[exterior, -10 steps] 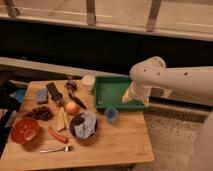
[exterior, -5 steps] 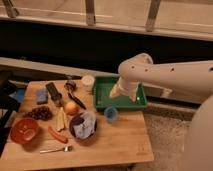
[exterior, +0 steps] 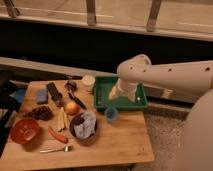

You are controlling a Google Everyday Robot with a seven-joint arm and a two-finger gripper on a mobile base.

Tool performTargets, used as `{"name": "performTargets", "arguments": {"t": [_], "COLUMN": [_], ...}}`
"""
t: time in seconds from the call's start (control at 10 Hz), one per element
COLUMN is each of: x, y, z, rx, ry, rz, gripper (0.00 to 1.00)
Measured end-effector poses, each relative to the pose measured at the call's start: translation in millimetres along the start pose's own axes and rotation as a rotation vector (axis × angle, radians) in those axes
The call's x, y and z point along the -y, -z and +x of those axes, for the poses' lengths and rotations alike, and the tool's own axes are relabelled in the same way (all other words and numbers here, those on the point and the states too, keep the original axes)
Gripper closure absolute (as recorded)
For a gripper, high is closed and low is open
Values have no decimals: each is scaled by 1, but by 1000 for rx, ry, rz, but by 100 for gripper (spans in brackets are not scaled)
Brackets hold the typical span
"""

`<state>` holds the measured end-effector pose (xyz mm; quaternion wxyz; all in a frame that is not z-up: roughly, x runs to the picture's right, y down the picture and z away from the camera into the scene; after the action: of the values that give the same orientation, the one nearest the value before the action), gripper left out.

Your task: Place apple in red bowl

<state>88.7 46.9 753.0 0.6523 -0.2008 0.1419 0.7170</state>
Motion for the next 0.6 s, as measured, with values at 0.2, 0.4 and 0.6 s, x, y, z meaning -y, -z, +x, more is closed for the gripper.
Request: {"name": "performTargets", "arguments": {"t": [0.2, 0.4, 0.6], "x": [-41, -82, -140], "y": [-14, -23, -31], "z": [-4, -7, -12], "rx": [-17, -27, -28], "ry": [68, 120, 175], "rz": [-34, -66, -128], "gripper": [26, 26, 26]}}
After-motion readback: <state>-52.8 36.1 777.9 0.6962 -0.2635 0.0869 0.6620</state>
